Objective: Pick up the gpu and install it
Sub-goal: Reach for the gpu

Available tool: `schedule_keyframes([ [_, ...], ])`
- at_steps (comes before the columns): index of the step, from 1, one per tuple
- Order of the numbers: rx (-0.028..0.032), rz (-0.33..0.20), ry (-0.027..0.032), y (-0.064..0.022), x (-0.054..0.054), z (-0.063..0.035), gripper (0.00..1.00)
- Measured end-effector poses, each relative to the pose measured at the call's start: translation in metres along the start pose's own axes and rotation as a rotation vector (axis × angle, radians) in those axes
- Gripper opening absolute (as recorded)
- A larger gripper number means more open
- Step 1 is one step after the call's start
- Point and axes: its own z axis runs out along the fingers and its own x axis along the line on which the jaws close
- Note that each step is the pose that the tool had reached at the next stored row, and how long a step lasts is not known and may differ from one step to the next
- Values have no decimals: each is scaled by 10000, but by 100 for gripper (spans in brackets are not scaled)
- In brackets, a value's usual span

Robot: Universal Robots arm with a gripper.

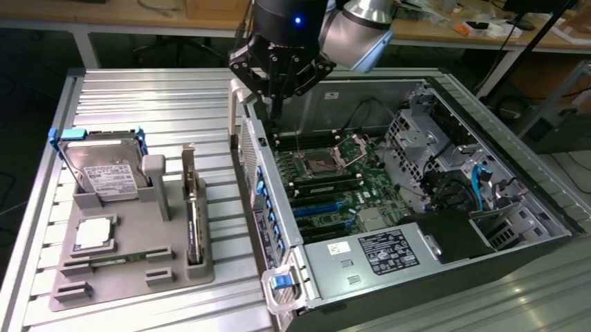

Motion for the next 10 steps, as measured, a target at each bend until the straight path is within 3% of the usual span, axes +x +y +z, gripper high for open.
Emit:
schedule_keyframes([
  [10,1,-1,0,-5,70,-2,11],
])
